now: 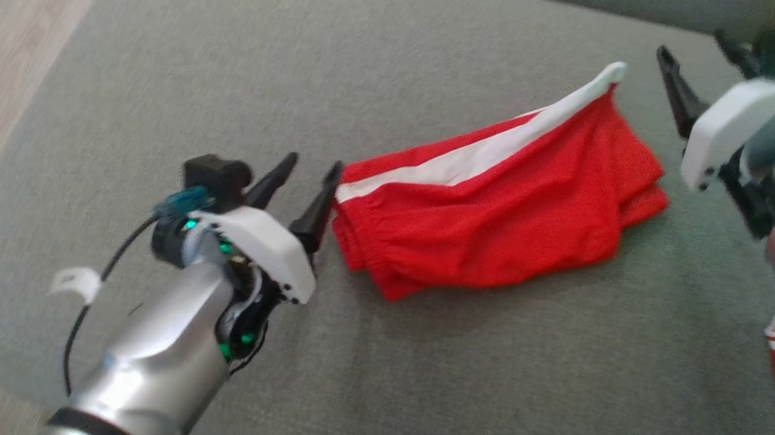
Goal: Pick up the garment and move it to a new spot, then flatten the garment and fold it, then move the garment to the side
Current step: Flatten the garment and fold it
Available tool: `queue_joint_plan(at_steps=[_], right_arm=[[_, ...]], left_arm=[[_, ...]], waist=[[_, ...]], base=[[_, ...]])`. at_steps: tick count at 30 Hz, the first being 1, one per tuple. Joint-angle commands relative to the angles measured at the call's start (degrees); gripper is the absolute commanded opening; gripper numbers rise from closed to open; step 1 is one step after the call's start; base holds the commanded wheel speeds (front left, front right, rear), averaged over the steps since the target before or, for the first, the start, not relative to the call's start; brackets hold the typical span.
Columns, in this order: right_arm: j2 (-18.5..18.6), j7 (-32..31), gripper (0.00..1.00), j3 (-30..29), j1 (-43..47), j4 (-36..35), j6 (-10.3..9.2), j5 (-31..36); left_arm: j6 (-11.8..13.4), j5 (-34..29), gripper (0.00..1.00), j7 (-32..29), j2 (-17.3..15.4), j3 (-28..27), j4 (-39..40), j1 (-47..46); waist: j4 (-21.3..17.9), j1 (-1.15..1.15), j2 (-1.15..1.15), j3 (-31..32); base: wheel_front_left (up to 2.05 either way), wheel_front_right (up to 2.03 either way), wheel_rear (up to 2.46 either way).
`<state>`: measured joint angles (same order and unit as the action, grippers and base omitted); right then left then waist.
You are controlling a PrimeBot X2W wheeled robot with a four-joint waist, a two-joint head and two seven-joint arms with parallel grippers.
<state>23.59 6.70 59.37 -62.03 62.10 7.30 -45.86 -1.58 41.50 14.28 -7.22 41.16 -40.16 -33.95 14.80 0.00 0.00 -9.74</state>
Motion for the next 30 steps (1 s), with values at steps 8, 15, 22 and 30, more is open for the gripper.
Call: queue_joint_plan(at_steps=[8, 15, 22, 30], right_arm=[[-2.98, 8.19, 1.0, -5.97, 6.71, -2.6, 0.19, 2.81], [-4.68, 8.28, 1.0, -22.62, 18.25, -13.52, 0.19, 13.64], [-7.7, 8.29, 1.0, -38.22, 32.35, -23.74, 0.19, 26.17], [-13.12, 8.13, 1.0, -48.76, 44.13, -33.1, 0.19, 37.59]], left_arm=[[4.2, -3.22, 1.0, 0.71, -3.0, -13.51, 13.31, 7.98], [5.18, -6.82, 1.0, 0.71, -2.32, -20.97, 20.35, 17.2], [3.82, -12.45, 1.0, 0.72, 0.46, -26.08, 25.79, 24.41], [2.76, -17.9, 1.0, 0.72, 2.69, -29.2, 26.36, 29.54]], waist=[[-7.49, 0.0, 0.0, 7.96], [-11.99, 0.0, 0.0, 10.86], [-14.86, 0.0, 0.0, 11.65], [-16.66, 0.0, 0.0, 12.22]], base=[[0.0, 0.0, 0.0], [0.0, 0.0, 0.0], [0.0, 0.0, 0.0], [0.0, 0.0, 0.0]])
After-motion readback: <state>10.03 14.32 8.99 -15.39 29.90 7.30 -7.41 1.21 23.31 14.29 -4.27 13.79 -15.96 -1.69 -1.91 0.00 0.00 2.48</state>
